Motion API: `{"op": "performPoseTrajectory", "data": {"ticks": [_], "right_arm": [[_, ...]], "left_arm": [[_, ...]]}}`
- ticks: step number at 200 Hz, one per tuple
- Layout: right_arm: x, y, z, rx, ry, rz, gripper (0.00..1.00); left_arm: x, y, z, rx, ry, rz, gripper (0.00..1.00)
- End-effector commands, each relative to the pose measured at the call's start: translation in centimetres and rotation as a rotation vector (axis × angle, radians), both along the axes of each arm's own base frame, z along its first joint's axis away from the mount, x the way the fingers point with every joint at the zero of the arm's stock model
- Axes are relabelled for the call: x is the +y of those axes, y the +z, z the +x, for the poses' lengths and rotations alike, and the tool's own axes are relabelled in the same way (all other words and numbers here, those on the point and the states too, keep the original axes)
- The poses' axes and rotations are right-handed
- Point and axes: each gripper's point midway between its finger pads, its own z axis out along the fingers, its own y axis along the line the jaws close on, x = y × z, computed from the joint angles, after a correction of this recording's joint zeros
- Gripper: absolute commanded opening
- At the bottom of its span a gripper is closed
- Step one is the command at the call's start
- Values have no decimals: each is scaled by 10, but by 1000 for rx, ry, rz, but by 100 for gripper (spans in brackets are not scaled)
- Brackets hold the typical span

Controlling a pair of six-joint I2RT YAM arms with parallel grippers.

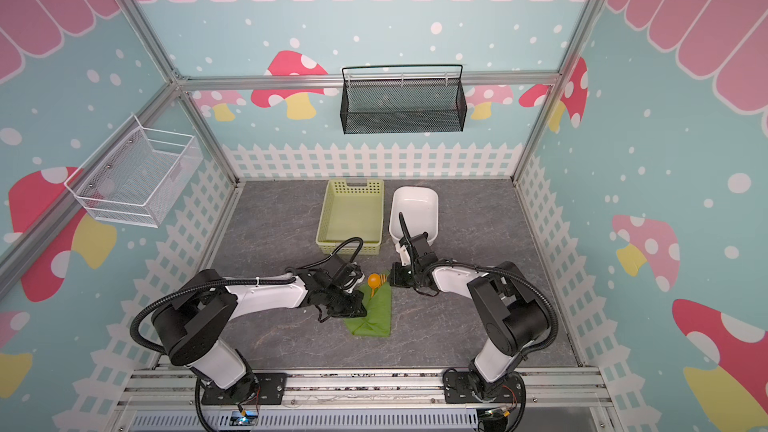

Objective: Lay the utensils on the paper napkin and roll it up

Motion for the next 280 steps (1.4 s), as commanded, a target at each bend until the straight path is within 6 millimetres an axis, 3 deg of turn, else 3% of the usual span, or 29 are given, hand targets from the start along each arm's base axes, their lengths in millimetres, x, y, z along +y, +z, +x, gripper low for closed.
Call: {"op": "performPoseTrajectory", "data": {"ticks": [1,26,49,107,143,199,280], "right_arm": [[-8,-17,-4,25,3,-37,0],[-11,-25,-10,48,5,-47,0],[-17,-18,-10,29,-12,-63,0],[-11,29,-18,-26,-24,48,0],[5,49,-39,-9,8,186,0],[47,42,-72,55,129,242,0],[82,23,-79,120,171,230,0]], "left_arm": [[23,-30,-18,68,-5,116,3],[22,-30,-18,73,-10,111,3],[21,-29,-20,75,-16,106,3],[16,-24,-26,60,-50,88,3],[13,-21,-28,53,-64,78,3],[18,-22,-29,35,-64,93,2],[31,-20,-20,8,6,103,2]]}}
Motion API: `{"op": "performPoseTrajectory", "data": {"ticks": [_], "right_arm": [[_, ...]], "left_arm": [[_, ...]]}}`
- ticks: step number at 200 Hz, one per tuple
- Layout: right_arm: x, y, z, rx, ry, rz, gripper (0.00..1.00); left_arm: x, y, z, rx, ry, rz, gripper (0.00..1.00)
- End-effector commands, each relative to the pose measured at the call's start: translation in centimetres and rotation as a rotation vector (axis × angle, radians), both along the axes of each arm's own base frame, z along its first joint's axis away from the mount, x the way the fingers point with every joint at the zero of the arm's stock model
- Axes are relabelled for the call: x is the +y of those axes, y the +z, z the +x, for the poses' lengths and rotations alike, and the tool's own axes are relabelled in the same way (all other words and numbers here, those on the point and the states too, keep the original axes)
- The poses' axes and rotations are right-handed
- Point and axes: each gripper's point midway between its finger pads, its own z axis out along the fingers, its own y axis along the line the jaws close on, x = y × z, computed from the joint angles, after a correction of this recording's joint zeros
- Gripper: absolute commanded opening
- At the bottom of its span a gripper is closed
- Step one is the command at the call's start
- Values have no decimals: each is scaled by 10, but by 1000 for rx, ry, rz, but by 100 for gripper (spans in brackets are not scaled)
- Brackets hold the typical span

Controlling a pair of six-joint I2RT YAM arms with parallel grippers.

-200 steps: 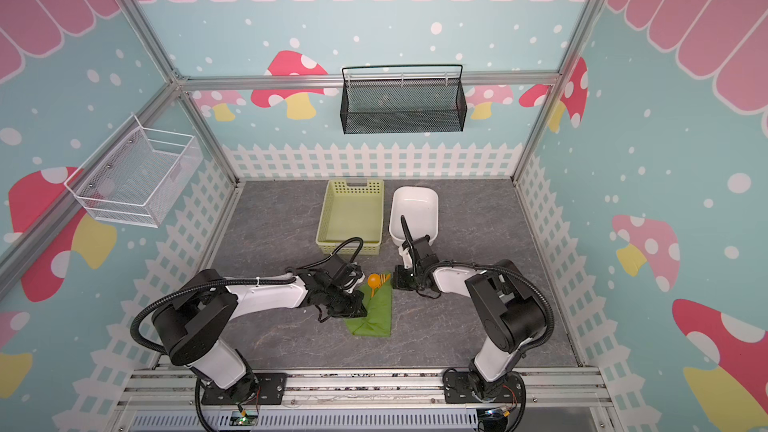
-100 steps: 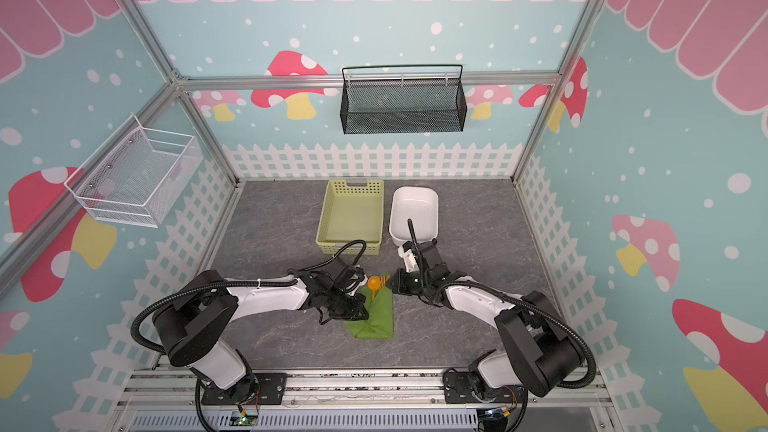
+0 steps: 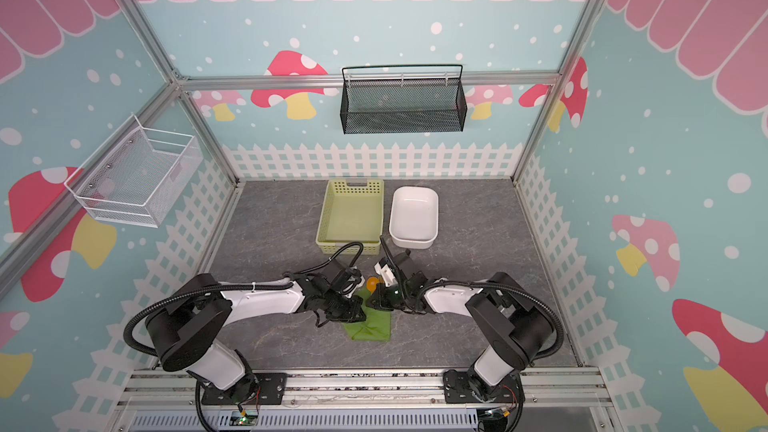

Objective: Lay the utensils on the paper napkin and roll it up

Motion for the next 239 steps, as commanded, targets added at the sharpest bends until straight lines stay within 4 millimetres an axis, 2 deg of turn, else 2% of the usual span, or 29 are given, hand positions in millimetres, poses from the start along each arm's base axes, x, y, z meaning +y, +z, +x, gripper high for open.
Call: {"op": "performPoseTrajectory", "data": {"ticks": [1,63,156,239], "right_arm": [[13,7,5,-6,5,28,0],[14,-10,0,34,11,-4,0],[12,-24,-2,51,13,-61,0],[10,-31,-4,67,15,-80,0]], "left_arm": [[28,-21,-7,32,45,111,2],[29,-19,-4,29,63,82,2],[28,-15,-2,20,71,65,3],[16,15,0,-10,60,-33,9]]}}
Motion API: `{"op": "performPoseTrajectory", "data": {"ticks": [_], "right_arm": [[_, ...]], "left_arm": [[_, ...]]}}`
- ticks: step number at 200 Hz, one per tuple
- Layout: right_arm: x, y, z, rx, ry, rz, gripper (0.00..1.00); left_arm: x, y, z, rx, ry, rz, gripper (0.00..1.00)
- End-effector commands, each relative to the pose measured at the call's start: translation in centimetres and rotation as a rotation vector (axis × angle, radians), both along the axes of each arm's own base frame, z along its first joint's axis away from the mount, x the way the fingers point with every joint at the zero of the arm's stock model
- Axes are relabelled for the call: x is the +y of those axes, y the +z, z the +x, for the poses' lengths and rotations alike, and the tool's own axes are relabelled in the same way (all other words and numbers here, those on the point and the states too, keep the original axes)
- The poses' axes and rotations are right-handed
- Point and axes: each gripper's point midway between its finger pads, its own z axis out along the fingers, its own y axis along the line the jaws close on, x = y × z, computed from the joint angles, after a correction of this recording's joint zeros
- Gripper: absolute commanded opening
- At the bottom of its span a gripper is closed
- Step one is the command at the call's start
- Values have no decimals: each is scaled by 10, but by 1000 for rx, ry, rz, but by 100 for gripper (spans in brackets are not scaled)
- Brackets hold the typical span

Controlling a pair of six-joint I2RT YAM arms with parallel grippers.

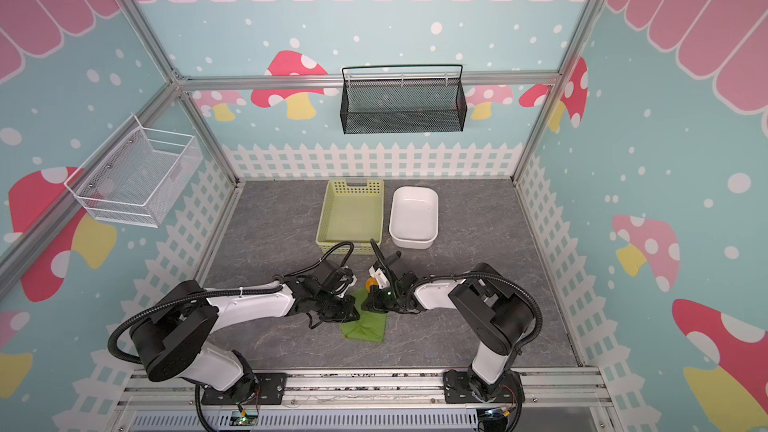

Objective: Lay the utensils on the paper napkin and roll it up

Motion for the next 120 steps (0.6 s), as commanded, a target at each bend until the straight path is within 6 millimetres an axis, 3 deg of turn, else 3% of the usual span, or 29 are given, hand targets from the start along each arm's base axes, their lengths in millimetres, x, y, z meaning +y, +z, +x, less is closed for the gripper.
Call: {"op": "performPoseTrajectory", "data": {"ticks": [1,42,120], "right_arm": [[0,-8,-2,16,3,-31,0],[0,-8,-3,18,4,-33,0],[0,-4,-2,13,5,-30,0]], "left_arm": [[0,7,-2,5,7,-20,9],[-12,12,-18,44,-54,-64,11],[6,-26,-29,113,-34,58,10]]}}
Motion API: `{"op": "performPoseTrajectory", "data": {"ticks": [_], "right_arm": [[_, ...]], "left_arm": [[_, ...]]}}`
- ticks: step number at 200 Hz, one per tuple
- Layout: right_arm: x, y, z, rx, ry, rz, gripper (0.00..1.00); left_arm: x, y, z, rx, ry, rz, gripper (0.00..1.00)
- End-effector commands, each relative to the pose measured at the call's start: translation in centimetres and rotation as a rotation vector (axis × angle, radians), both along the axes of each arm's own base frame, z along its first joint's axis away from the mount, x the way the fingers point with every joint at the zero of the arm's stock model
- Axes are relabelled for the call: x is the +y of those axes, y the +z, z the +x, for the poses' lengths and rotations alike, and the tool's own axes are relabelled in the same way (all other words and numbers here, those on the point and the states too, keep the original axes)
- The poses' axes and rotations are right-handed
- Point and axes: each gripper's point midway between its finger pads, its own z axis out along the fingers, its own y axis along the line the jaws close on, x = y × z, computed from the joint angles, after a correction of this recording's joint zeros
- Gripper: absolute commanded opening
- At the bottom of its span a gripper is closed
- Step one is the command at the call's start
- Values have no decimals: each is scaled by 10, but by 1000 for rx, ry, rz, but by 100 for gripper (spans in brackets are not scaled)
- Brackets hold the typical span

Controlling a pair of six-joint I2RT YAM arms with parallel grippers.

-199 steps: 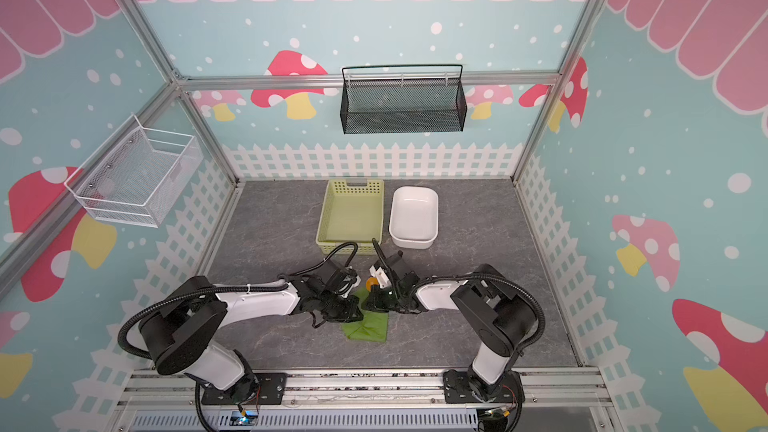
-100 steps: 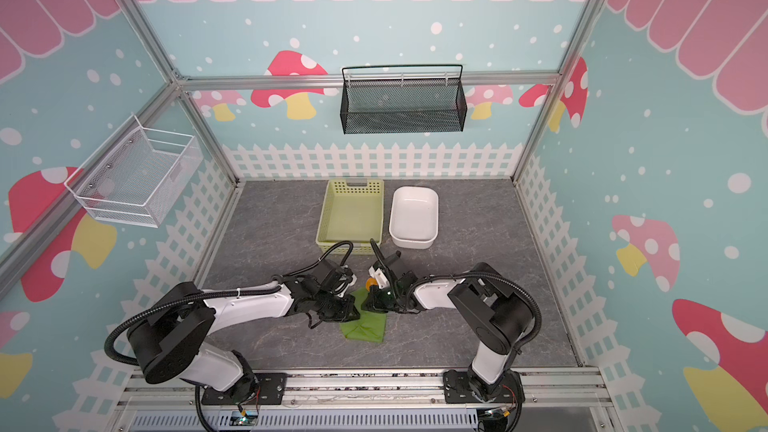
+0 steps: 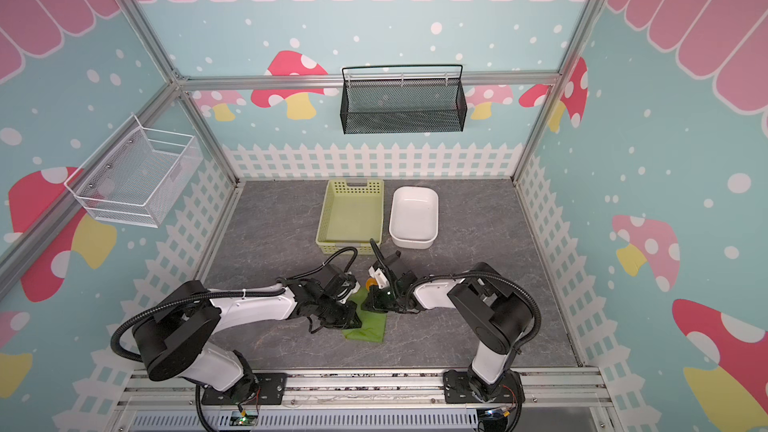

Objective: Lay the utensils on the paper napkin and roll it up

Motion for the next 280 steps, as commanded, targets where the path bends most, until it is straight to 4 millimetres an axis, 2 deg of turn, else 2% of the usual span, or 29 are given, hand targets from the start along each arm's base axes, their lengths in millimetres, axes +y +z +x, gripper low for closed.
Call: {"op": "performPoseTrajectory", "data": {"ticks": [1,40,63,95,141,174,222,263,280], "right_arm": [[0,-3,-2,7,4,-26,0],[6,20,0,-18,5,23,0],[8,23,-4,-11,8,32,0],[5,10,-13,15,11,4,0],[-2,-13,-14,37,2,-59,0],[-7,-27,-18,64,2,-92,0],[-8,-28,-19,62,3,-100,0],[-8,-26,-18,57,5,-104,0],[-8,-27,-18,55,7,-107,0]], "left_arm": [[12,-18,-6,37,17,69,10],[15,-23,-8,47,16,89,8],[15,-23,-9,47,13,90,8],[14,-22,-7,42,14,89,8],[13,-19,-6,33,13,81,8],[7,-5,-3,16,12,39,8],[-2,14,-8,20,-9,-24,8],[-2,9,-18,49,-29,-25,9],[-1,-1,-23,75,-44,-9,8]]}}
